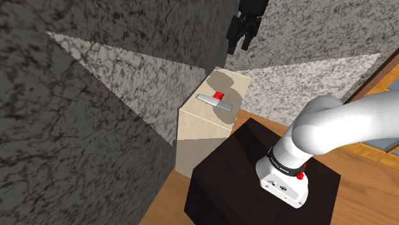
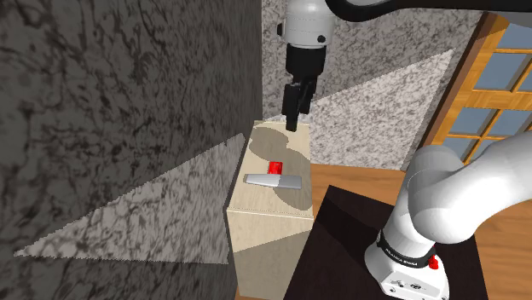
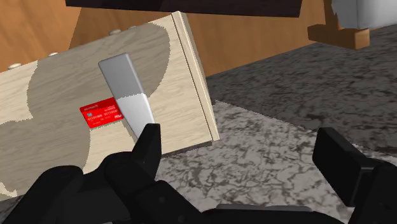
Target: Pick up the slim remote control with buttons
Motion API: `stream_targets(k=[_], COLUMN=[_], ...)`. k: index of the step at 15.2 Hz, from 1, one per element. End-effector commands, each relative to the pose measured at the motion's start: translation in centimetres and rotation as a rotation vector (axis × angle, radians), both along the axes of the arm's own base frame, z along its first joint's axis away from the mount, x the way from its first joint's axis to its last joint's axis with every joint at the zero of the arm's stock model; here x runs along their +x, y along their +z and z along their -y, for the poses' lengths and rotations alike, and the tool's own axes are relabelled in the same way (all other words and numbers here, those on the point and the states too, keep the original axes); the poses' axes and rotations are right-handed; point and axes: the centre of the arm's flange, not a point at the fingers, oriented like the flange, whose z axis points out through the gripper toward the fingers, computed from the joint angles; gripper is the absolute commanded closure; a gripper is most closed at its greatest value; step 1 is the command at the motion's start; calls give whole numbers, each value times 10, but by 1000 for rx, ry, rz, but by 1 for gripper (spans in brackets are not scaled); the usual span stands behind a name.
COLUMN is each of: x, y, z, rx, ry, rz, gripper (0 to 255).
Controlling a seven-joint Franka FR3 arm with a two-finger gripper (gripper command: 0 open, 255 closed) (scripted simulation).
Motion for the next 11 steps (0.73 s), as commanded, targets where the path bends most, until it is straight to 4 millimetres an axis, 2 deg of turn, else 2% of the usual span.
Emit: stream_targets(k=[1, 11], x=[0, 55], y=[0, -113], z=[0, 44], rx=[0, -34], ry=[0, 79], rz=[0, -51], gripper=[0, 0])
